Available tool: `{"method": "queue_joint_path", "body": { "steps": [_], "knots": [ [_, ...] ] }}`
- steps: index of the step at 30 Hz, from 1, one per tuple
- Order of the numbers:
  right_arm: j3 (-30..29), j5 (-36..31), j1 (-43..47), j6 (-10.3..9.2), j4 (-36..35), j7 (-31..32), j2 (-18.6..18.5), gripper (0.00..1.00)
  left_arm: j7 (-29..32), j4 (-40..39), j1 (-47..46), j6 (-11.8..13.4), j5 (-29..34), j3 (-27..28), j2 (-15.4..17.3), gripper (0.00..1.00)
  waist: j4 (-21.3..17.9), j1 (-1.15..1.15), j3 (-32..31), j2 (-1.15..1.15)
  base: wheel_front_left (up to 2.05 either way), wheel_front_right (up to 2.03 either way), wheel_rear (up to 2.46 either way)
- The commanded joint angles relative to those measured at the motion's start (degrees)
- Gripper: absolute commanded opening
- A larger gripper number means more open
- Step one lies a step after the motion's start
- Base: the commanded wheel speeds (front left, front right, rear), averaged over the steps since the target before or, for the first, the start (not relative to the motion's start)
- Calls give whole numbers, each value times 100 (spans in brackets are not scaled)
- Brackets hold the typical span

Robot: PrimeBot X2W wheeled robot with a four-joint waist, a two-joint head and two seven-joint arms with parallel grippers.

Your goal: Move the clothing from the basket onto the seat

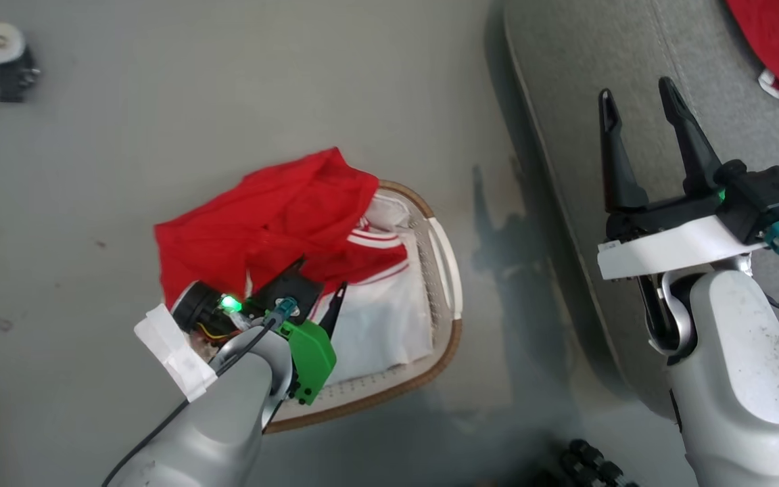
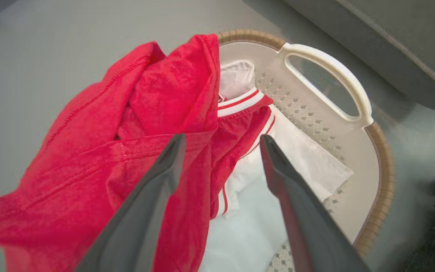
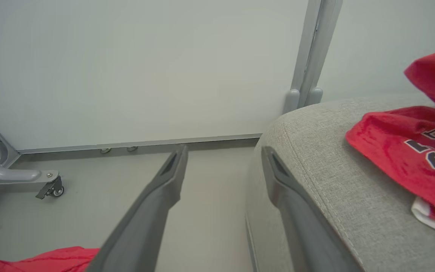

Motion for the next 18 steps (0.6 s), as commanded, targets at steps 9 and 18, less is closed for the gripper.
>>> {"method": "queue_joint_path", "body": {
  "steps": [9, 18],
  "knots": [
    [372, 391, -368, -6, -255, -12, 5, 100, 11, 1038, -551, 178, -134, 148, 269, 100, -1149, -1, 1279, 0, 0, 0, 0],
    [641, 663, -513, -6, -407, -11, 0, 100, 139, 1326, -789, 647, -242, 238, 527, 100, -1409, -1, 1634, 0, 0, 0, 0]
  ]
}}
